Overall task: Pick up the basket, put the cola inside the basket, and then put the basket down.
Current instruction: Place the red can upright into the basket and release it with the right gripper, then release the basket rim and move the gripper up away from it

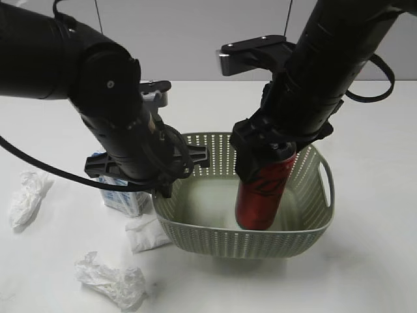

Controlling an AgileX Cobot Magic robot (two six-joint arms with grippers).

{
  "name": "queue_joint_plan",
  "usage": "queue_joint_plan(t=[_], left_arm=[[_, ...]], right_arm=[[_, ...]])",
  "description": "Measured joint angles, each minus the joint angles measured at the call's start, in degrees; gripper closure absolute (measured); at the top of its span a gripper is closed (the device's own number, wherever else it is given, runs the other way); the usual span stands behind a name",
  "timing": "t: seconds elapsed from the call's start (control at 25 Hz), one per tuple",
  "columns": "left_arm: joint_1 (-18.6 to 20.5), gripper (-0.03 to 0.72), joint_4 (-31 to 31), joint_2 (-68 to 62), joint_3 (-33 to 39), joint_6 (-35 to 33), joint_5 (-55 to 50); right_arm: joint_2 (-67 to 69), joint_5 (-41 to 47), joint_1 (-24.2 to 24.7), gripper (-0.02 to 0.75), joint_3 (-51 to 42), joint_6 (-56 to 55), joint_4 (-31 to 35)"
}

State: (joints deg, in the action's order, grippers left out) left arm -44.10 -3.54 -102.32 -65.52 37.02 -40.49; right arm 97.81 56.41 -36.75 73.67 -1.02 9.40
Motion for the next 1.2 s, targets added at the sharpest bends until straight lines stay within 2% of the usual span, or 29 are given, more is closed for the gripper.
queue_joint_plan(t=[0.08, 0.24, 0.48, 0.6, 0.84, 0.96, 1.08, 1.2], left_arm=[[0.0, 0.683, 0.0, 0.0, 0.0, 0.0, 0.0], [0.0, 0.683, 0.0, 0.0, 0.0, 0.0, 0.0], [0.0, 0.683, 0.0, 0.0, 0.0, 0.0, 0.0], [0.0, 0.683, 0.0, 0.0, 0.0, 0.0, -0.02], [0.0, 0.683, -0.12, 0.0, 0.0, 0.0, -0.54], [0.0, 0.683, -0.18, 0.0, 0.0, 0.0, -0.72], [0.0, 0.683, -0.28, 0.0, 0.0, 0.0, -1.32], [0.0, 0.683, -0.36, 0.0, 0.0, 0.0, -1.62]], right_arm=[[0.0, 0.17, 0.0, 0.097, -0.02, 0.0, 1.03], [-0.53, 2.09, 0.0, 0.094, 2.27, -0.02, 1.34], [-3.87, 7.68, 1.97, 0.095, 12.2, -0.02, -0.07], [-4.06, 8.98, 7.65, 0.099, 14.18, 0.34, -1.12], [-4.06, 11.27, 24.46, 0.114, 14.18, 2.26, -2.21], [-4.06, 11.37, 30.63, 0.125, 14.18, 2.67, -2.55], [-5.19, 11.37, 33.75, 0.138, 12.99, 3.4, -2.69], [-9.58, 11.37, 34.34, 0.143, 8.04, 3.63, -2.9]])
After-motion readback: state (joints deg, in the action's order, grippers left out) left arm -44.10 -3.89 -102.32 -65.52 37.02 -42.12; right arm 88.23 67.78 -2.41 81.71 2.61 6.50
